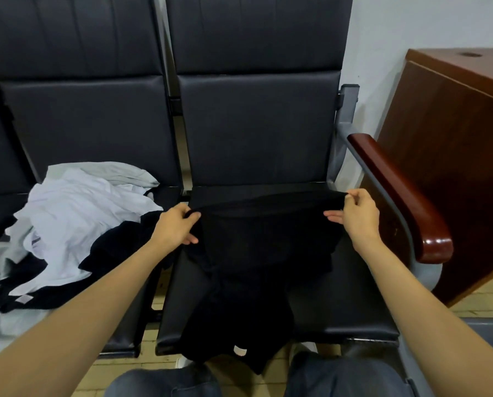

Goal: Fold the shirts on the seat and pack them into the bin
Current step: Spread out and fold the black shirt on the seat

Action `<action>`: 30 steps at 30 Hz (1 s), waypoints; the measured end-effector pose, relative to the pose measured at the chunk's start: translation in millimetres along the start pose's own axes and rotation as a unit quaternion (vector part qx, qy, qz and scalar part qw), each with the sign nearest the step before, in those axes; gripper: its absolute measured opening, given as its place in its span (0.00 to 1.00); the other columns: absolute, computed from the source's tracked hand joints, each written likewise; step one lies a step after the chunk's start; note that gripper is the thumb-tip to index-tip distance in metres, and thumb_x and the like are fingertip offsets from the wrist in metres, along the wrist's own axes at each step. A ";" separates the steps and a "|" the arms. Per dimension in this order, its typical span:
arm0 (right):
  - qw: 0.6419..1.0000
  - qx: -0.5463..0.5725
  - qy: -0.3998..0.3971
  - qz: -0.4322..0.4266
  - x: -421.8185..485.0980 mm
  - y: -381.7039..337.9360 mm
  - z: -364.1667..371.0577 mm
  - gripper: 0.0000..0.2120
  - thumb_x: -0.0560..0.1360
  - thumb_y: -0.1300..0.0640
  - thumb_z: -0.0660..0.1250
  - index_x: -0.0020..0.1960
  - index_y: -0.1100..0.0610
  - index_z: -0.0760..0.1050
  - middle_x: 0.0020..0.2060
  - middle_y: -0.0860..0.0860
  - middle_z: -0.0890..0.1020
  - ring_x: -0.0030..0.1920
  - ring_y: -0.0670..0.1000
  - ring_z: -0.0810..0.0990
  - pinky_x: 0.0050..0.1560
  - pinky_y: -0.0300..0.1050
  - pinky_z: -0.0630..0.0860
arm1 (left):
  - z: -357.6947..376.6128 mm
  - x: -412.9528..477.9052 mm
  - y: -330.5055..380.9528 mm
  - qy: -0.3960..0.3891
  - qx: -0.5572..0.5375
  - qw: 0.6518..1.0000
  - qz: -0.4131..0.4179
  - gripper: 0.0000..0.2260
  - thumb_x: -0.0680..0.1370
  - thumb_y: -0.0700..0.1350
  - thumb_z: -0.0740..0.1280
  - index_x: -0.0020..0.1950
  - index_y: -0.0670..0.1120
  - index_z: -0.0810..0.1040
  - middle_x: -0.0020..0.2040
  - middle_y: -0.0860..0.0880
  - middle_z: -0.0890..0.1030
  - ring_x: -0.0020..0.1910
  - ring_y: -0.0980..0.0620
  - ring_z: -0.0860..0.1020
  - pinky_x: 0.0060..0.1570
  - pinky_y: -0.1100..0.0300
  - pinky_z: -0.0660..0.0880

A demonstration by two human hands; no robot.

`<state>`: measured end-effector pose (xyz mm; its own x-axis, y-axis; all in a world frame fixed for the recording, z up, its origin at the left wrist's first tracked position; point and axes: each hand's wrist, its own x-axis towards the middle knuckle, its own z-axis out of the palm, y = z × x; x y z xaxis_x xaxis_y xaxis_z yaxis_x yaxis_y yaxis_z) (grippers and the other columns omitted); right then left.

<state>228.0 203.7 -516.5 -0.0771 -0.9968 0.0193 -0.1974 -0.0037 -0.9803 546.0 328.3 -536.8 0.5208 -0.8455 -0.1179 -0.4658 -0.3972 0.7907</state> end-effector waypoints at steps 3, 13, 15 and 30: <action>1.000 -0.015 0.013 0.011 18.5 -2.6 7.3 0.06 0.82 0.62 0.52 0.54 0.57 0.67 0.46 0.50 0.74 0.39 0.52 0.82 0.47 0.46 0.79 | -2.2 21.1 20.1 0.030 -0.063 0.997 0.016 0.09 0.78 0.47 0.67 0.41 0.46 0.71 0.40 0.43 0.81 0.32 0.44 0.83 0.37 0.50 0.80; 0.987 -0.162 -0.001 -0.020 174.2 -22.0 77.7 0.15 0.82 0.61 0.54 0.68 0.60 0.67 0.60 0.57 0.74 0.53 0.55 0.74 0.44 0.41 0.72 | 39.3 170.2 91.0 0.046 0.114 0.982 0.141 0.23 0.81 0.45 0.62 0.74 0.42 0.62 0.74 0.42 0.61 0.71 0.43 0.64 0.65 0.56 0.63; 0.982 -0.170 -0.076 0.006 187.1 -7.1 95.4 0.27 0.80 0.63 0.57 0.77 0.56 0.53 0.73 0.55 0.63 0.68 0.57 0.68 0.63 0.46 0.70 | 65.2 176.2 75.9 -0.053 0.128 0.986 0.096 0.32 0.81 0.45 0.62 0.78 0.48 0.46 0.78 0.47 0.41 0.76 0.43 0.52 0.72 0.53 0.57; 0.743 -0.551 -0.380 0.004 20.5 100.5 60.5 0.29 0.81 0.48 0.56 0.78 0.46 0.48 0.78 0.47 0.47 0.77 0.54 0.44 0.74 0.59 0.52 | 116.3 -5.0 -40.7 -0.220 0.336 0.913 0.076 0.32 0.81 0.58 0.57 0.79 0.51 0.45 0.78 0.49 0.42 0.77 0.47 0.47 0.74 0.52 0.54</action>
<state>265.7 178.1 -626.6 0.4090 -0.7548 -0.5128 -0.9124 -0.3478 -0.2157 479.2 307.2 -638.3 0.1451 -0.9121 -0.3835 -0.9197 -0.2672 0.2875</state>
